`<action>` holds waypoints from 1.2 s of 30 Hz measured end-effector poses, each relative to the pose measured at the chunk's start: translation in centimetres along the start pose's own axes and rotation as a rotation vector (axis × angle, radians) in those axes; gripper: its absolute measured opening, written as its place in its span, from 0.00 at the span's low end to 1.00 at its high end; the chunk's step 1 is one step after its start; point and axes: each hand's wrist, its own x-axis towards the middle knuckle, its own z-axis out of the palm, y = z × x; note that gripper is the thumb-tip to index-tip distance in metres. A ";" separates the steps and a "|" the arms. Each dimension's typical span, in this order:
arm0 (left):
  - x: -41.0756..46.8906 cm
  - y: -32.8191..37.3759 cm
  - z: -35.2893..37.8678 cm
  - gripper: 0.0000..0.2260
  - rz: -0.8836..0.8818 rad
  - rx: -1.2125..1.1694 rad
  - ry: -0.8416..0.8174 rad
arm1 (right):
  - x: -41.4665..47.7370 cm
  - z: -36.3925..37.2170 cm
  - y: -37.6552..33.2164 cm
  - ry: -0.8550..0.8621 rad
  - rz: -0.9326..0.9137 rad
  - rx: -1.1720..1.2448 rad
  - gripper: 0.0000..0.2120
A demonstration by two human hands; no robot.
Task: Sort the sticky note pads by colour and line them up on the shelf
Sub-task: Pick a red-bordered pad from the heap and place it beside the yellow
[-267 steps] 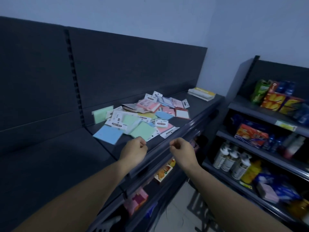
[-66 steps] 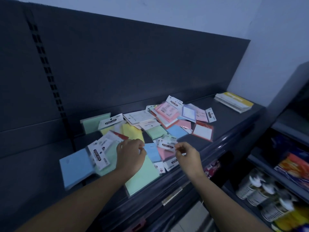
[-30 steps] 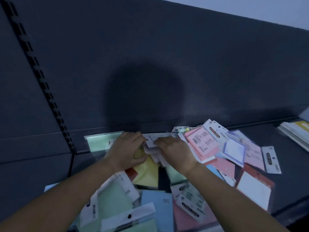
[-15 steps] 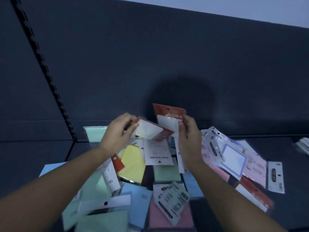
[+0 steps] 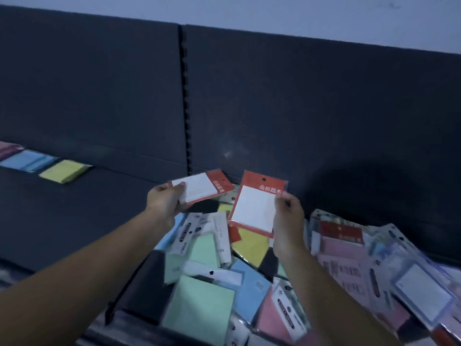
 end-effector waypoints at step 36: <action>13.2 4.5 -28.2 0.24 0.264 0.481 -0.260 | -15.1 30.8 9.7 -0.214 0.208 0.080 0.22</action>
